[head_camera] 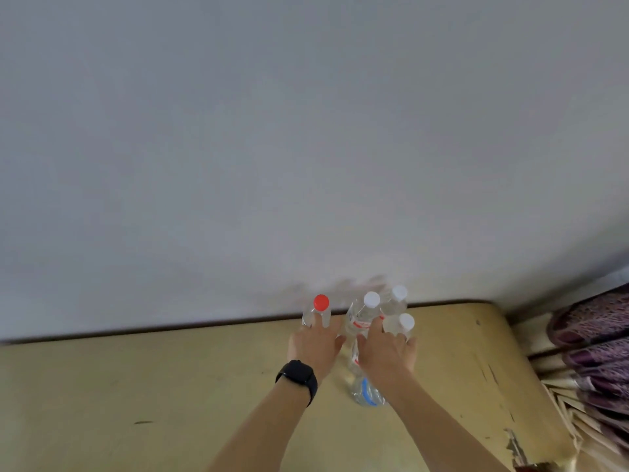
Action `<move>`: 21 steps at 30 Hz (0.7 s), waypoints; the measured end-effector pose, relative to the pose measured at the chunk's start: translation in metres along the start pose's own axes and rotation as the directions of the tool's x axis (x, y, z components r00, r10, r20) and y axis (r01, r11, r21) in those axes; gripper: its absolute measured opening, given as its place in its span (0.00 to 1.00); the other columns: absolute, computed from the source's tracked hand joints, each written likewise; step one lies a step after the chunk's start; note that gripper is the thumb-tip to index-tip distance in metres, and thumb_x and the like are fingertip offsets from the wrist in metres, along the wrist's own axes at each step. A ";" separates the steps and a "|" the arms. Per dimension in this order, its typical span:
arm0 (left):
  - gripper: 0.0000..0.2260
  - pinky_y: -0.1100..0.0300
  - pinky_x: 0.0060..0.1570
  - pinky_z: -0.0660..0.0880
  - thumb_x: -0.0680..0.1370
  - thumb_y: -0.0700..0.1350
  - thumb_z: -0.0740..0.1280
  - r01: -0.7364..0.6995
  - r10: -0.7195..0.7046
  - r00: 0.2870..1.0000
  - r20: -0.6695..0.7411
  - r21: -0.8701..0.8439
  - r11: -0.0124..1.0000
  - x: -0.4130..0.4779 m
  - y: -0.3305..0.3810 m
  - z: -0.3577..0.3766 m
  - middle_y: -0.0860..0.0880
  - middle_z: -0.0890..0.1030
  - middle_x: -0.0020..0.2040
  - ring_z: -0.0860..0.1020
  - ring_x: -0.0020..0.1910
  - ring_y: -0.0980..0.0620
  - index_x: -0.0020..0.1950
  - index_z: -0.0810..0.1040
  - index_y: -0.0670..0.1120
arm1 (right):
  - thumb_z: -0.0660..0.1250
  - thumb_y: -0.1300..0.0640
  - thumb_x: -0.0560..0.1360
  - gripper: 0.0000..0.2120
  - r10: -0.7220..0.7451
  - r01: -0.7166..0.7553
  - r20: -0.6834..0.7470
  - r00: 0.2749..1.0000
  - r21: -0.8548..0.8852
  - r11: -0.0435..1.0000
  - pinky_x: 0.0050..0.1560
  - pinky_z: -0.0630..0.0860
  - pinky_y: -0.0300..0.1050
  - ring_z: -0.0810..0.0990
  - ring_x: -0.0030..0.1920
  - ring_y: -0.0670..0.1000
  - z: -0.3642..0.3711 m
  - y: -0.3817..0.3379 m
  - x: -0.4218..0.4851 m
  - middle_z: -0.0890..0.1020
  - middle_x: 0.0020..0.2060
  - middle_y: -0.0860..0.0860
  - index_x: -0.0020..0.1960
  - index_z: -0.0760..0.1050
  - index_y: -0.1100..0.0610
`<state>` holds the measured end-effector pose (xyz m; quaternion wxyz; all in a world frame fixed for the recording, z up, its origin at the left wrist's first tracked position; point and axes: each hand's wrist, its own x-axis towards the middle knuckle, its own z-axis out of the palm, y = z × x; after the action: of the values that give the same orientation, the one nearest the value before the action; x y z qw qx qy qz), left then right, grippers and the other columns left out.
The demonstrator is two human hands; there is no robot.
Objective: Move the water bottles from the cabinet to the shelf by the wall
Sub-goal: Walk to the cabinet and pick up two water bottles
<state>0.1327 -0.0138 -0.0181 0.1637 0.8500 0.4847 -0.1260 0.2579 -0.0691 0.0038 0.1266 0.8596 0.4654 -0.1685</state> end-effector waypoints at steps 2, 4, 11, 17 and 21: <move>0.16 0.54 0.40 0.70 0.84 0.55 0.52 0.003 -0.003 1.000 -0.013 0.027 1.000 0.002 0.007 0.000 0.42 0.65 0.71 0.78 0.52 0.40 0.70 0.64 0.52 | 0.48 0.43 0.83 0.22 -0.021 0.021 -0.005 1.000 0.014 1.000 0.59 0.64 0.51 0.79 0.58 0.55 0.004 0.005 0.002 0.83 0.54 0.51 0.72 0.59 0.53; 0.18 0.54 0.41 0.72 0.84 0.54 0.52 0.026 -0.026 1.000 -0.007 0.029 0.999 0.002 0.009 0.003 0.41 0.64 0.73 0.79 0.52 0.40 0.73 0.60 0.52 | 0.48 0.44 0.83 0.21 -0.032 0.032 -0.009 0.999 0.030 0.999 0.59 0.64 0.51 0.80 0.57 0.55 0.007 0.008 0.003 0.83 0.54 0.51 0.71 0.60 0.54; 0.22 0.54 0.40 0.72 0.84 0.57 0.52 0.082 -0.082 0.997 0.008 0.016 0.997 -0.006 -0.003 0.006 0.42 0.72 0.67 0.81 0.49 0.40 0.76 0.54 0.54 | 0.49 0.47 0.83 0.20 -0.070 0.071 -0.044 0.997 0.031 0.997 0.58 0.64 0.51 0.80 0.55 0.56 0.002 0.005 -0.001 0.83 0.52 0.51 0.70 0.61 0.56; 0.20 0.53 0.42 0.72 0.83 0.57 0.51 -0.005 0.004 1.000 -0.010 -0.036 0.999 -0.029 -0.036 0.010 0.45 0.76 0.57 0.80 0.51 0.40 0.74 0.59 0.51 | 0.47 0.44 0.83 0.23 -0.055 0.063 -0.196 0.979 0.035 0.997 0.61 0.64 0.51 0.81 0.54 0.55 -0.011 0.000 -0.025 0.84 0.49 0.51 0.72 0.62 0.55; 0.18 0.52 0.44 0.74 0.83 0.58 0.51 -0.026 0.023 0.999 -0.032 -0.092 0.995 -0.057 -0.084 0.013 0.46 0.79 0.54 0.80 0.49 0.41 0.67 0.62 0.48 | 0.48 0.43 0.82 0.23 -0.065 0.079 -0.338 0.939 0.030 0.996 0.53 0.67 0.51 0.81 0.49 0.55 -0.027 -0.011 -0.058 0.84 0.43 0.50 0.70 0.65 0.56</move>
<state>0.0306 -0.0237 -0.0221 0.1968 0.8492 0.4821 -0.0881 0.2237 -0.0972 0.0516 0.0202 0.8607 0.5076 -0.0335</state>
